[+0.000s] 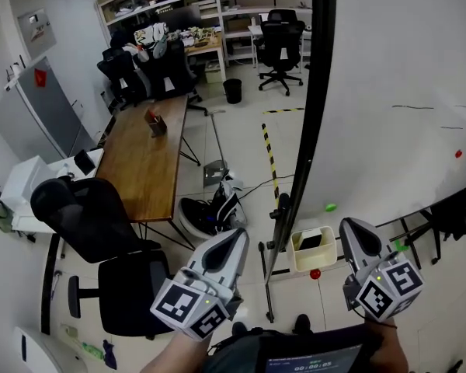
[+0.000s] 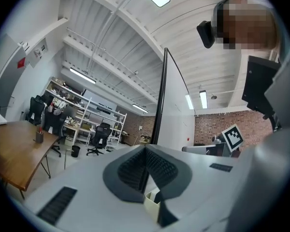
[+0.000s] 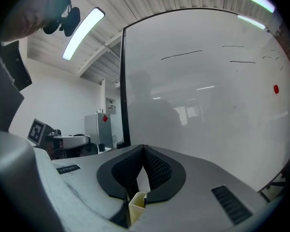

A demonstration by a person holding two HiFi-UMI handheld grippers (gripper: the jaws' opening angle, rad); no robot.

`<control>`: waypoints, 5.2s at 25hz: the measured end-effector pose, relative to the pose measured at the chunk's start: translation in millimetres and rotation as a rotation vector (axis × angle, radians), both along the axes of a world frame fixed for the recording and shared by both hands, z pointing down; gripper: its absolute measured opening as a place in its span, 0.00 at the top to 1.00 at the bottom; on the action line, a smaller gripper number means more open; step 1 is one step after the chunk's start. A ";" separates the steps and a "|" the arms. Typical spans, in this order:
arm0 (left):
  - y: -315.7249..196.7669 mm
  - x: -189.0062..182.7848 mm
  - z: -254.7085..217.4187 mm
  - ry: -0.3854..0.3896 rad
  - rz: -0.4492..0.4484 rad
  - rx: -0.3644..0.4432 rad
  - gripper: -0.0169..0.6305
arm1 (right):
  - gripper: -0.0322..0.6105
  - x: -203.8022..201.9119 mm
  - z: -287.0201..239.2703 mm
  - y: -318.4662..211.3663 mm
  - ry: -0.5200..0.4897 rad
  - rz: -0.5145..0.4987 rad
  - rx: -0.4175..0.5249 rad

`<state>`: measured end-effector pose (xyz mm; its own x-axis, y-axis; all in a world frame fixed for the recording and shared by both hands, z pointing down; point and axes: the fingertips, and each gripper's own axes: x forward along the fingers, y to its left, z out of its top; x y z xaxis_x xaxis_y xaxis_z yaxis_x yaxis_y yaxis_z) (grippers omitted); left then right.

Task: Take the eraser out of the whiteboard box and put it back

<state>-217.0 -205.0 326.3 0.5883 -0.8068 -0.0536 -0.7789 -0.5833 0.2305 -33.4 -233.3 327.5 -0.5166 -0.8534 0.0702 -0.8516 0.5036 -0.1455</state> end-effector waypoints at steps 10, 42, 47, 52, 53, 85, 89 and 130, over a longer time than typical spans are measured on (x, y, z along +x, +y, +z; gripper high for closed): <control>-10.5 9.4 7.2 0.008 -0.036 -0.016 0.94 | 0.80 -5.0 16.6 -8.8 0.044 -0.038 -0.047; -53.4 19.0 167.6 -0.061 -0.064 -0.298 0.94 | 0.47 -20.9 196.1 -62.1 0.275 0.028 -0.361; -59.7 16.3 174.1 -0.061 -0.057 -0.307 0.94 | 0.47 -27.0 203.3 -66.2 0.314 0.048 -0.378; -59.4 19.0 175.8 -0.060 -0.044 -0.308 0.94 | 0.47 -26.4 207.9 -68.7 0.338 0.066 -0.398; -59.5 19.4 175.9 -0.060 -0.044 -0.309 0.94 | 0.47 -25.9 208.9 -69.6 0.342 0.070 -0.405; -27.9 25.4 24.4 -0.024 -0.055 -0.045 0.94 | 0.52 -3.2 15.6 -16.2 0.128 -0.032 -0.058; -19.7 29.8 -1.1 -0.032 -0.051 0.011 0.94 | 0.52 4.7 -7.4 -5.8 0.078 -0.039 -0.022; -2.7 47.9 -29.2 -0.029 -0.016 0.052 0.94 | 0.53 16.5 -31.8 11.4 0.023 -0.058 0.005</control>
<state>-169.0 -207.7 297.0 0.5774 -0.8127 -0.0789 -0.7942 -0.5814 0.1768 -16.9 -221.9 295.6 -0.5631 -0.8226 0.0790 -0.8243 0.5525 -0.1234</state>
